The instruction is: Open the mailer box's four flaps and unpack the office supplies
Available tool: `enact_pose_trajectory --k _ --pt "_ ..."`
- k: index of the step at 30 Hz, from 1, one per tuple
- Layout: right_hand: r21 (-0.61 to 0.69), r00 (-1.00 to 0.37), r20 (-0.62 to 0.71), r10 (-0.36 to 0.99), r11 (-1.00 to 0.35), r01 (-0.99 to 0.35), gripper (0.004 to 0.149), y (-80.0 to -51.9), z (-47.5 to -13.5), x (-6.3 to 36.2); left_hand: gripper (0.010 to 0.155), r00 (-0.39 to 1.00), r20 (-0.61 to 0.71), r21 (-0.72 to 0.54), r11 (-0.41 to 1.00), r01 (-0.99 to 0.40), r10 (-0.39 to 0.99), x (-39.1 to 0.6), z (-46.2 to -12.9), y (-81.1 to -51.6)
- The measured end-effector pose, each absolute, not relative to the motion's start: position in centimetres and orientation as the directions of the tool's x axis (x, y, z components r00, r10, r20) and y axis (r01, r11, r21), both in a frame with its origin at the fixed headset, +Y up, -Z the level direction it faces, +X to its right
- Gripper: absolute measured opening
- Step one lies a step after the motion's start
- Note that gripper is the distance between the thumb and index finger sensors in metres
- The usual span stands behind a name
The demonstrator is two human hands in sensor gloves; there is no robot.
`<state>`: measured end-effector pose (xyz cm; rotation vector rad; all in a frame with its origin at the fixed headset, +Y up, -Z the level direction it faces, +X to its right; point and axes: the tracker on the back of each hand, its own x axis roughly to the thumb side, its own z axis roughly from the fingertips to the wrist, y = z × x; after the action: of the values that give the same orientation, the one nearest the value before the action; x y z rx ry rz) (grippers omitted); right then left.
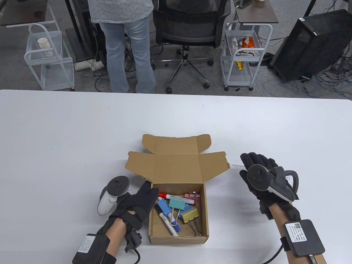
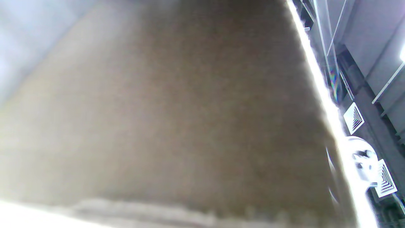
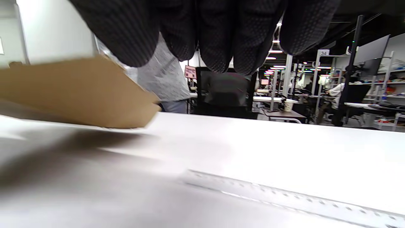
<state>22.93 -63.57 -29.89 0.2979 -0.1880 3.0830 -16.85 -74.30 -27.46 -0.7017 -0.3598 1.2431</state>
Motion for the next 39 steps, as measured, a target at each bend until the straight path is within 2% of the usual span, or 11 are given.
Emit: enact_pose_trajectory --k 6,12,20,24,29,35,39 --pt "-0.125 -0.958 0.279 0.061 -0.987 -0.099 0.061 -60.6 -26.1 20.0 0.077 0.307 -0.119 -0.661 0.156 -0.734 0.944 -16.9 -27.5 -74.3" --pt "-0.079 -0.933 0.348 0.093 -0.989 -0.128 0.062 -58.5 -23.3 16.7 0.077 0.312 -0.117 -0.665 0.159 -0.73 0.943 -16.9 -27.5 -74.3" --pt "-0.047 -0.9 0.435 0.02 -0.998 -0.045 0.06 -57.4 -21.8 10.6 0.077 0.314 -0.116 -0.669 0.16 -0.726 0.942 -16.9 -27.6 -74.4" --pt "0.013 -0.879 0.476 -0.002 -1.0 0.009 0.058 -58.2 -21.9 7.0 0.077 0.316 -0.115 -0.671 0.161 -0.724 0.942 -16.9 -27.6 -74.3" --pt "0.14 -0.867 0.499 0.005 -0.987 0.075 0.057 -60.5 -22.7 3.0 0.077 0.318 -0.114 -0.67 0.164 -0.724 0.941 -16.9 -27.6 -74.4" --pt "0.334 -0.89 0.457 -0.006 -0.925 0.178 0.063 -63.9 -24.5 0.6 0.077 0.321 -0.113 -0.669 0.167 -0.724 0.94 -16.9 -27.6 -74.4" --pt "0.466 -0.901 0.433 0.033 -0.864 0.192 0.071 -66.0 -25.2 0.1 0.077 0.321 -0.113 -0.669 0.167 -0.724 0.94 -16.9 -27.6 -74.4"
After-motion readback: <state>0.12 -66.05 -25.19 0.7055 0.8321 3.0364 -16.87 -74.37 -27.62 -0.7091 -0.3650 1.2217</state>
